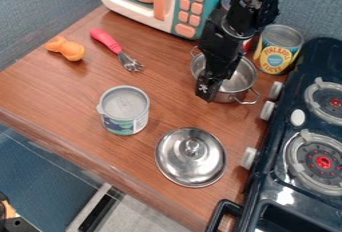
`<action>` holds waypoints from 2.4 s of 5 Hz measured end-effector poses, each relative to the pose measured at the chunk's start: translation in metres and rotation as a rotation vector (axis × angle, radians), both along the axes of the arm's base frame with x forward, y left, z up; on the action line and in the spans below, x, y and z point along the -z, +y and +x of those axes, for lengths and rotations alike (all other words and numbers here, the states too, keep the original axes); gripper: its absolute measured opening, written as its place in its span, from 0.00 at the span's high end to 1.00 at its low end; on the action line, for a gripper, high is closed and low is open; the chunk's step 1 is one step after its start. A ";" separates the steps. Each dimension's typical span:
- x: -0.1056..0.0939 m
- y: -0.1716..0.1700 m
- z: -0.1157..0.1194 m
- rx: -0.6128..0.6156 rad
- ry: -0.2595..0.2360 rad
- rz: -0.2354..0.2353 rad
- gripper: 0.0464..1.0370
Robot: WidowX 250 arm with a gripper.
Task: Put the can to the left side of the table
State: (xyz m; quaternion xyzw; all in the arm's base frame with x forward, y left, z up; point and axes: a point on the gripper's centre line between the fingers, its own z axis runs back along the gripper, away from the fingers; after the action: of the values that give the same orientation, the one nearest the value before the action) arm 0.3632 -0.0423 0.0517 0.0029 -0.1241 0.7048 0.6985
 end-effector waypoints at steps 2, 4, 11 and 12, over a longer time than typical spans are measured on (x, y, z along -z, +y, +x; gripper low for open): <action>0.009 0.000 -0.010 0.004 0.033 -0.005 0.04; -0.031 0.017 -0.039 -0.037 -0.058 -0.029 0.04; 0.022 0.089 -0.100 -0.167 0.134 0.020 0.04; 0.022 0.111 -0.100 -0.204 0.125 -0.004 0.04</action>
State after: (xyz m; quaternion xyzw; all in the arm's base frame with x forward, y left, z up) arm 0.2631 0.0686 0.0299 0.0579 -0.0781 0.7708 0.6296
